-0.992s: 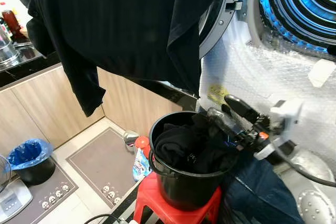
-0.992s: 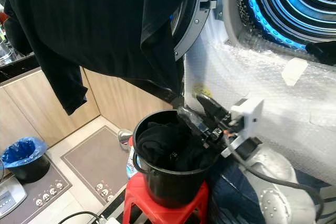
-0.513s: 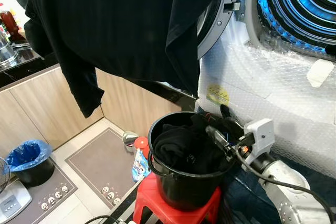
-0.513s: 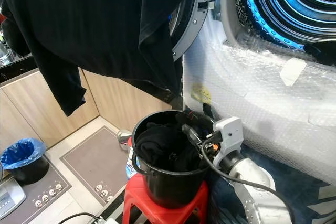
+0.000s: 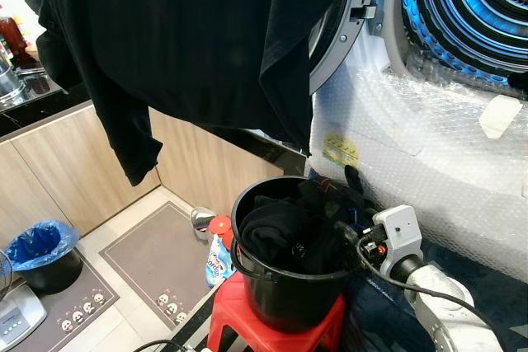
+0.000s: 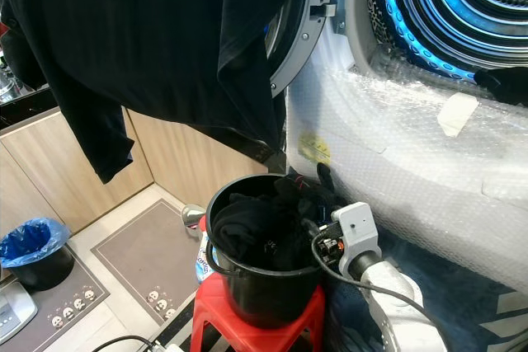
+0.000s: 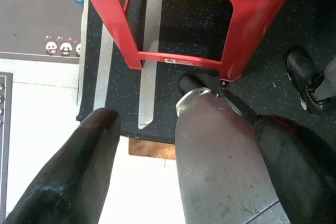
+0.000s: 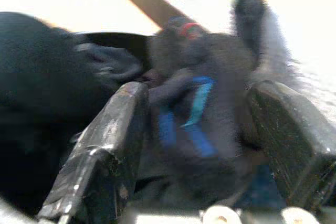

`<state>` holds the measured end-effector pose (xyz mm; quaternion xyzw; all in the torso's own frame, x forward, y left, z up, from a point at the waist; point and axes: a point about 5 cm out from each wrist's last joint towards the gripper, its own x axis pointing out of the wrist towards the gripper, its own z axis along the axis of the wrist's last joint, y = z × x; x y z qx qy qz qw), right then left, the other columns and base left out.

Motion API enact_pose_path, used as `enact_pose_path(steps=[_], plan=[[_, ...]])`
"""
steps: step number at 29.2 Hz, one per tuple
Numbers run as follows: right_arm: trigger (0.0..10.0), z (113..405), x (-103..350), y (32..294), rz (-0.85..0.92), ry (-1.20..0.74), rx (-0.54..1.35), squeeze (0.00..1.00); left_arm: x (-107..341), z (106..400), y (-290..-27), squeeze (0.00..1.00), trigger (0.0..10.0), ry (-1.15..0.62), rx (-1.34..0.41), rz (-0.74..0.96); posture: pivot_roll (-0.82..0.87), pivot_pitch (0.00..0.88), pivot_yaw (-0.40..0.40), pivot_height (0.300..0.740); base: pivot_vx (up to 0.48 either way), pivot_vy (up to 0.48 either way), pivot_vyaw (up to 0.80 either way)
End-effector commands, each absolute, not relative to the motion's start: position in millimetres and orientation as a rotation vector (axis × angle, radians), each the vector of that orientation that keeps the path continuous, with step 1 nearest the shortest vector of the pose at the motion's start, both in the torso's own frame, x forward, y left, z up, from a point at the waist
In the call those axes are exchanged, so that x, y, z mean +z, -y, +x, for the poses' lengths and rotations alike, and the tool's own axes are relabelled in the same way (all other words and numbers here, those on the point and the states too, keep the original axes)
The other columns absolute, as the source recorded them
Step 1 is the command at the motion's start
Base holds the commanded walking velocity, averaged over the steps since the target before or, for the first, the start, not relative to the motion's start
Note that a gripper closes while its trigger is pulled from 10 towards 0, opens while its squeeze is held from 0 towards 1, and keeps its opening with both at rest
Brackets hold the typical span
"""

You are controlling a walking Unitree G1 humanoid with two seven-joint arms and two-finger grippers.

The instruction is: Clothes washing

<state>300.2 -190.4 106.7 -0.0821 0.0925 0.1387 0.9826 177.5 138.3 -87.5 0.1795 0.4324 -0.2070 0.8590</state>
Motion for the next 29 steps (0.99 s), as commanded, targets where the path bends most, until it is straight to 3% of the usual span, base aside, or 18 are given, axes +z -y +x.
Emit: enact_pose_path(steps=[1,20,23,24,25,26,27,29], plan=[[10.0,305.2,111.0,196.8,-0.167,-0.162,0.227,0.00,-95.8,160.2,-139.7,0.00,10.0,-0.982,-0.447,0.373,-0.12,0.007,0.041,0.740,0.000,0.000,0.00],[10.0,302.1,96.8,184.3,-0.124,-0.261,0.357,0.00,-96.3,159.5,-140.4,0.00,10.0,-0.990,-0.439,0.369,-0.11,0.002,0.036,0.740,0.000,0.000,0.00],[8.9,303.1,93.8,187.1,-0.117,-0.293,0.324,0.00,-96.3,159.5,-140.4,0.00,10.0,-0.991,-0.439,0.367,-0.11,0.001,0.035,0.740,0.000,0.000,0.00],[4.7,304.3,93.5,188.8,-0.114,-0.296,0.308,0.00,-96.2,159.6,-140.3,0.00,10.0,-0.991,-0.439,0.365,-0.11,0.003,0.035,0.740,0.000,0.000,0.00],[4.7,304.3,93.5,188.8,-0.114,-0.296,0.308,0.00,-96.2,159.6,-140.3,0.00,10.0,-0.991,-0.439,0.365,-0.11,0.003,0.035,0.740,0.000,0.000,0.00],[1.4,305.0,93.9,189.4,-0.118,-0.292,0.306,0.00,-96.2,159.8,-140.3,0.00,10.0,-0.991,-0.439,0.364,-0.11,0.004,0.034,0.740,0.000,0.000,0.00],[0.3,305.2,94.3,189.5,-0.122,-0.288,0.305,0.00,-96.1,159.9,-140.3,0.00,10.0,-0.990,-0.438,0.364,-0.11,0.004,0.034,0.740,0.000,0.000,0.00],[0.0,306.0,94.5,190.3,-0.107,-0.290,0.297,0.00,-96.1,160.1,-140.4,0.00,10.0,-0.991,-0.434,0.359,-0.11,0.007,0.033,0.740,0.000,0.000,0.00]])
